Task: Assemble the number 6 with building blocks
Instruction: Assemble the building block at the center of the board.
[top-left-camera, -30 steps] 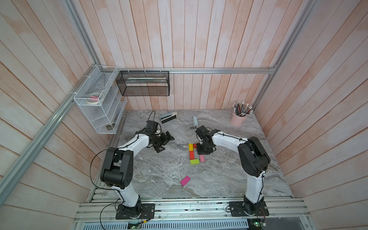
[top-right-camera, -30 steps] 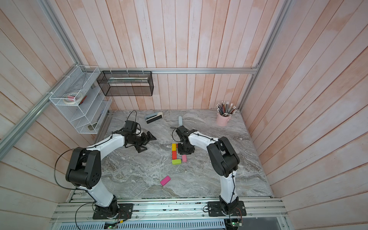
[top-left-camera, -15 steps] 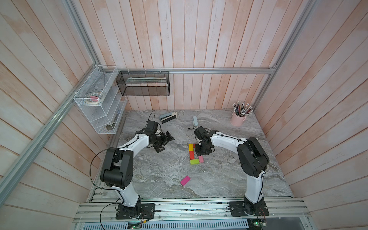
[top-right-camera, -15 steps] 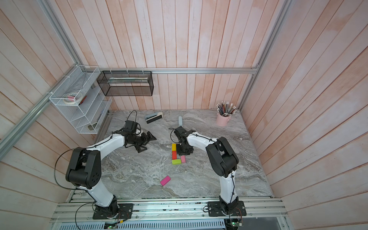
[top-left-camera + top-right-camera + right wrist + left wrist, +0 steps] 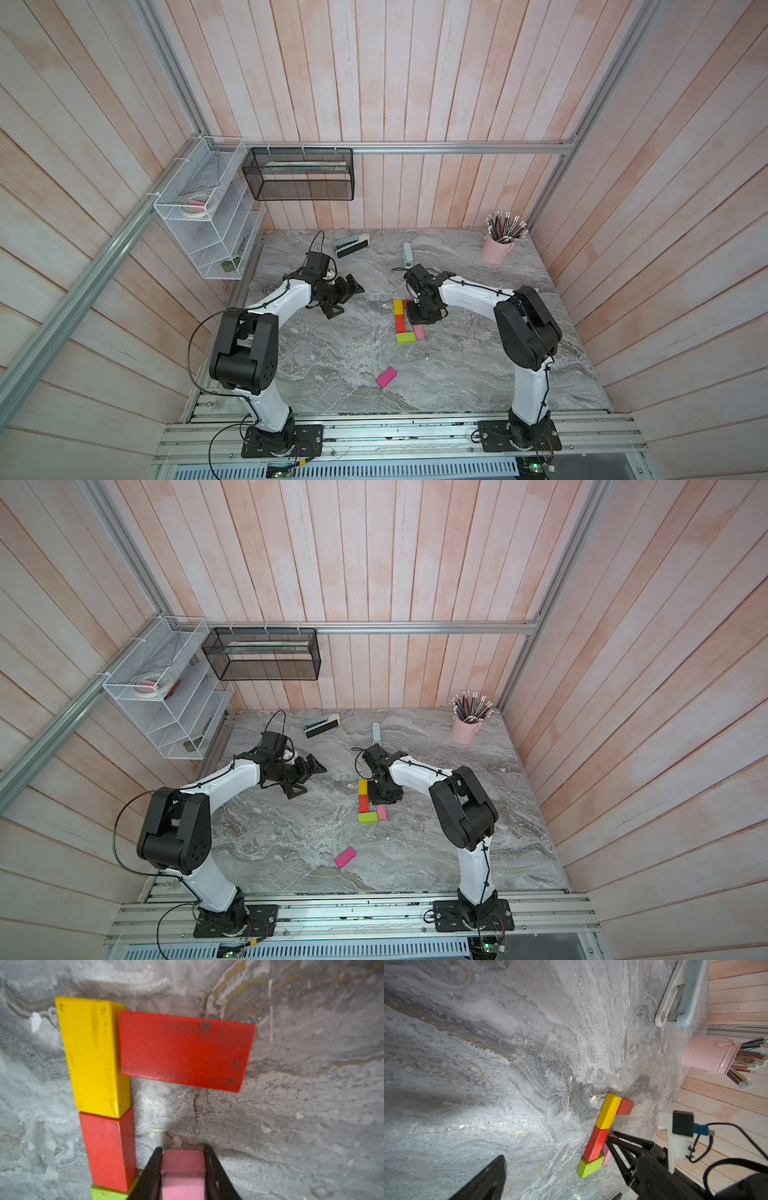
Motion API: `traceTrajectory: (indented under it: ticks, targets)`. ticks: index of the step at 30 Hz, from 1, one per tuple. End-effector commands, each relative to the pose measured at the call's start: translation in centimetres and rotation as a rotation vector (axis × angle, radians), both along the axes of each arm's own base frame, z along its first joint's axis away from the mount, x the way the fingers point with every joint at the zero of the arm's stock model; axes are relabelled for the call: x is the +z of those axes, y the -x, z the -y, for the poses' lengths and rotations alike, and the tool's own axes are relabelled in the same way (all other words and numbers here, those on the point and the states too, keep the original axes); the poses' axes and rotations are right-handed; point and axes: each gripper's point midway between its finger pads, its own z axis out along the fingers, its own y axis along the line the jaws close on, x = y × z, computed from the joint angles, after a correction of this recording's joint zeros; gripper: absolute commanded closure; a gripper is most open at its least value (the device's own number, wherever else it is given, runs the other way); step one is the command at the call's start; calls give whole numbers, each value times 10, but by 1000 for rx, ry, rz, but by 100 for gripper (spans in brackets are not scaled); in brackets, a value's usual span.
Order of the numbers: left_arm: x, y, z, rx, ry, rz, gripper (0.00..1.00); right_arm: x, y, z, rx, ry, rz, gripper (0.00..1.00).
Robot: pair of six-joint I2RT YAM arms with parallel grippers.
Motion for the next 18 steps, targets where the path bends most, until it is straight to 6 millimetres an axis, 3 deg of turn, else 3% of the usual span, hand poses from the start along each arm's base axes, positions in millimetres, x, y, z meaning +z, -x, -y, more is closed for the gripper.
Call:
traceTrajectory:
  ticks: [1, 18]
  targets:
    - [-4, 6, 1, -19, -3, -4, 0, -29, 29, 17, 0, 87, -105, 74]
    - [-4, 14, -2, -4, -5, 0, 0, -36, 38, 30, -6, 158, -116, 71]
